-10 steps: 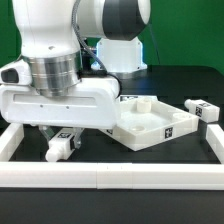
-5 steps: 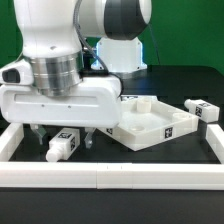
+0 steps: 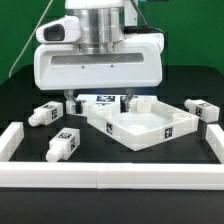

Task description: Assemble one leg

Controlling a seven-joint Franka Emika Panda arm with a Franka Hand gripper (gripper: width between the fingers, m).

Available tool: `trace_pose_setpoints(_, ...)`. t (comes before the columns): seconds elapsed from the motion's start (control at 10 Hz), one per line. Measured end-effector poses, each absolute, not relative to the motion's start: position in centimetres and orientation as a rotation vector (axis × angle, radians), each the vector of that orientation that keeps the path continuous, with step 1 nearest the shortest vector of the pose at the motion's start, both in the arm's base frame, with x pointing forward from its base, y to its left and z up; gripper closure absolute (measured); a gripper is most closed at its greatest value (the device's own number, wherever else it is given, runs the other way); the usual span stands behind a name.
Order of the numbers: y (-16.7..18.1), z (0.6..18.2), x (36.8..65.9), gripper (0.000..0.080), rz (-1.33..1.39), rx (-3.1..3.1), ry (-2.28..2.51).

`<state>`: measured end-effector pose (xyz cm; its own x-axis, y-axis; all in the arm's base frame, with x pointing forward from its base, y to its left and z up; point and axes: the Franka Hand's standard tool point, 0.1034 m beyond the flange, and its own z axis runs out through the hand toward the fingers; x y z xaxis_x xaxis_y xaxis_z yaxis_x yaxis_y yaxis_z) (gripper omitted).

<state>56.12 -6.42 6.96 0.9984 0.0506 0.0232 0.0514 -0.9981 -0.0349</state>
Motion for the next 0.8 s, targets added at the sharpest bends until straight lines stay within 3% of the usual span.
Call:
trace_pose_setpoints(0.2, -6.2, 6.7, 56.1, 0.015, -0.059, -3.102, -0.332)
trace_pose_setpoints(0.6, -4.0, 4.6, 50.5, 0.015, -0.045, -2.914, -1.222)
trace_pose_setpoints(0.8, -4.4, 4.4, 50.2, 0.015, -0.037, -2.878, -1.311)
